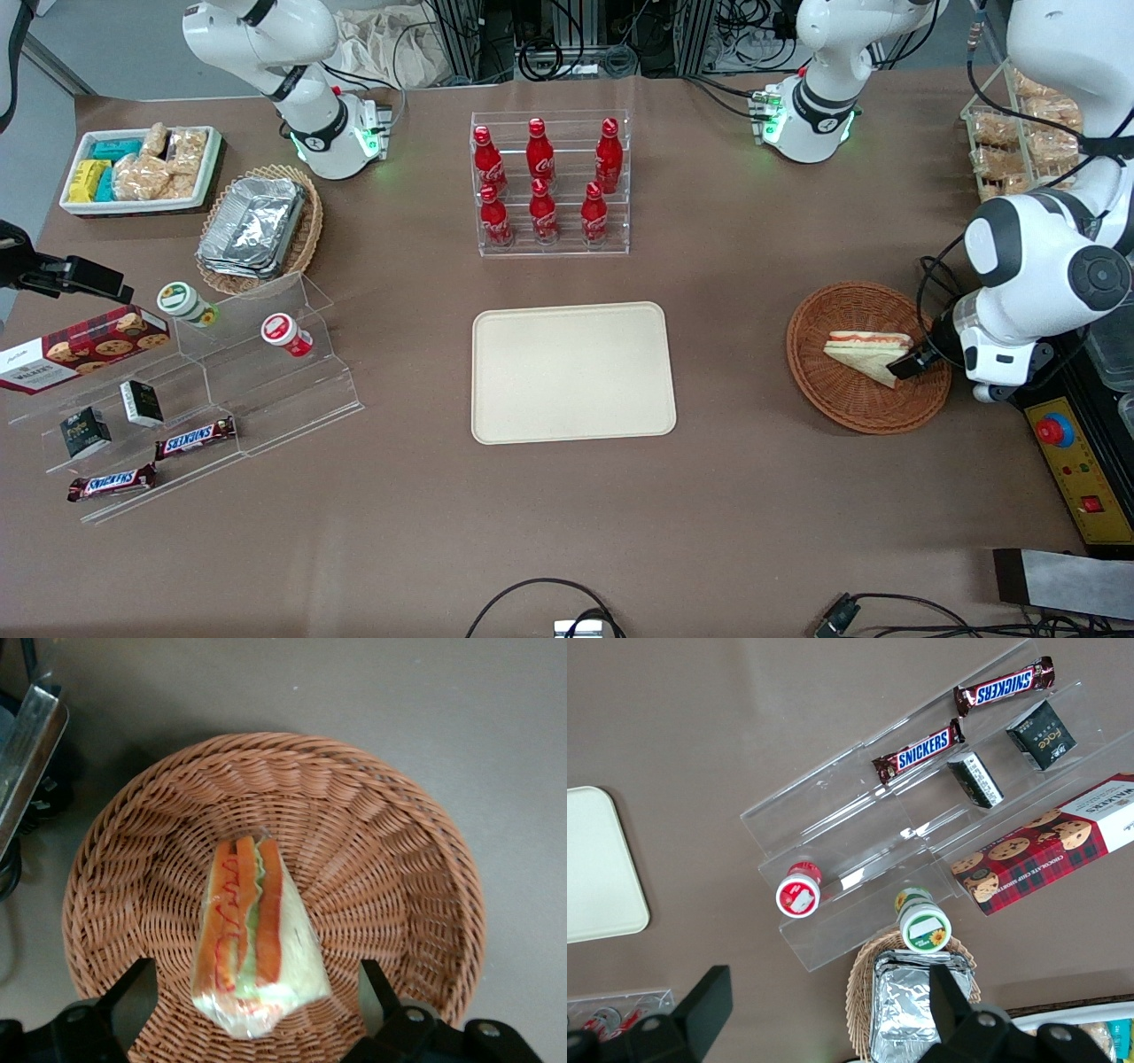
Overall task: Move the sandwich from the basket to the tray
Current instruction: 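Lower the open left gripper over the wrapped sandwich in the basket, then close the left gripper on the sandwich's wrapped edge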
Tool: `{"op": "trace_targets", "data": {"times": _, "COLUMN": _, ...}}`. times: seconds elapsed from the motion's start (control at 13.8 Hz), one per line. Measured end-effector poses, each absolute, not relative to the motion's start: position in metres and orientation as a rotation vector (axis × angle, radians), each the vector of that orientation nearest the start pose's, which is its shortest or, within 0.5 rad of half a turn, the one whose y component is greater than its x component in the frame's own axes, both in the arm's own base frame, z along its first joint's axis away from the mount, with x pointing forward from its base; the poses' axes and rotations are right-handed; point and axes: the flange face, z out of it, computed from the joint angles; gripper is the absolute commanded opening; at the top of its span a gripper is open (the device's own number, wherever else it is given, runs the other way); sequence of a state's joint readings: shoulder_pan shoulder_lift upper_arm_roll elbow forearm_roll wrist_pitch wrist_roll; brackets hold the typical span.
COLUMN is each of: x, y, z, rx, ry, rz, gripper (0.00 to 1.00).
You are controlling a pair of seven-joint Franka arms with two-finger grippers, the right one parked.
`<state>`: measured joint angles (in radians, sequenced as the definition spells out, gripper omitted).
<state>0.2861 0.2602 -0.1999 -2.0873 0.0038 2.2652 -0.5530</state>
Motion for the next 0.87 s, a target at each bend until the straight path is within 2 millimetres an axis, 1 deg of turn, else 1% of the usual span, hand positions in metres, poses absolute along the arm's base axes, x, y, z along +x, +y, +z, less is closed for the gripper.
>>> {"op": "trace_targets", "data": {"times": 0.22, "x": 0.569, "y": 0.060, "z": 0.275, "rx": -3.000, "ry": -1.032, "rz": 0.155, "gripper": 1.00}}
{"op": "trace_targets", "data": {"times": 0.36, "x": 0.566, "y": 0.063, "z": 0.265, "rx": -2.991, "ry": -1.063, "rz": 0.164, "gripper": 1.00}}
{"op": "trace_targets", "data": {"times": 0.58, "x": 0.561, "y": 0.060, "z": 0.257, "rx": -2.958, "ry": -1.134, "rz": 0.190, "gripper": 1.00}}
{"op": "trace_targets", "data": {"times": 0.8, "x": 0.558, "y": 0.053, "z": 0.253, "rx": -2.929, "ry": -1.196, "rz": 0.210, "gripper": 0.99}}
{"op": "trace_targets", "data": {"times": 0.87, "x": 0.557, "y": 0.050, "z": 0.251, "rx": -2.923, "ry": -1.207, "rz": 0.216, "gripper": 0.84}}
